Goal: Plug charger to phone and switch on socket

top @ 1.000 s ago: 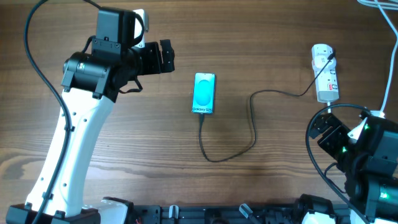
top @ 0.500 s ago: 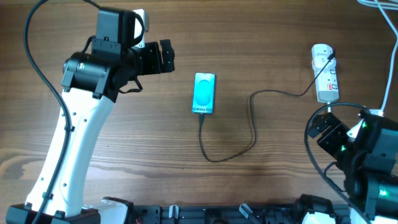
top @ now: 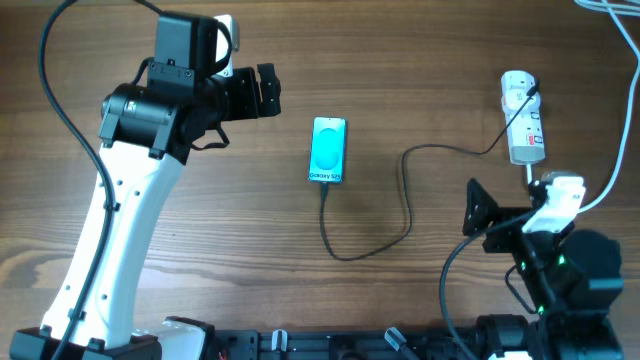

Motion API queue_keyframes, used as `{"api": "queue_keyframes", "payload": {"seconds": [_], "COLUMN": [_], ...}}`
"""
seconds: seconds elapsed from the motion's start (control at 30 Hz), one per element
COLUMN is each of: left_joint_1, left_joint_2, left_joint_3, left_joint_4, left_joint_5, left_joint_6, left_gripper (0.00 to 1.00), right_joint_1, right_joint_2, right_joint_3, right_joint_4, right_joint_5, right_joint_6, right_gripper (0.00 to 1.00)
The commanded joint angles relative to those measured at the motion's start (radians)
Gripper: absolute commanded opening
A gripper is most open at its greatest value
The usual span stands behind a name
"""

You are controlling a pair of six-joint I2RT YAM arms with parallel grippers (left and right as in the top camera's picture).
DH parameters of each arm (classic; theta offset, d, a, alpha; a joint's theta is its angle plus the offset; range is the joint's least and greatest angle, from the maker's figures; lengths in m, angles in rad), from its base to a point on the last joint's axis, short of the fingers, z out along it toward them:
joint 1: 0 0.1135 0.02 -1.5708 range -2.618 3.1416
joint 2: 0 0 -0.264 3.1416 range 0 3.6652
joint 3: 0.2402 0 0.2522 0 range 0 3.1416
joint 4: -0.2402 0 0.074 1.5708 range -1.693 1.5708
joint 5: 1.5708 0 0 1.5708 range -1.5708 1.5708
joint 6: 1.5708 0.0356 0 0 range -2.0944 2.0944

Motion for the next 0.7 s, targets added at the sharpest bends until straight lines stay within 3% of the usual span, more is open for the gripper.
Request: {"api": "queue_keyframes", "payload": {"seconds": [0.0,0.27,0.67], "left_joint_1": [0.002,0.002,0.002], "left_joint_2": [-0.005,-0.005,-0.005], "left_joint_3": [-0.006,-0.006,-0.006], "left_joint_4": [0.000,0.000,0.000], "left_joint_5": [-0.013,-0.013,-0.013], "left_joint_6": [0.005,0.005,0.005], "left_gripper": [1.00,1.00,1.00], "right_joint_1": [0.005,0.060,0.074], "right_joint_2": [-0.079,-0.195,-0.365], "right_joint_3": [-0.057,-0.206,-0.459], "right_joint_4": [0.045,0.230,0.515], "right_joint_5": [-0.043,-0.081,-0.080], "right_joint_6": [-0.058,-0.161,-0.187], "right_gripper": [1.00,1.00,1.00]}}
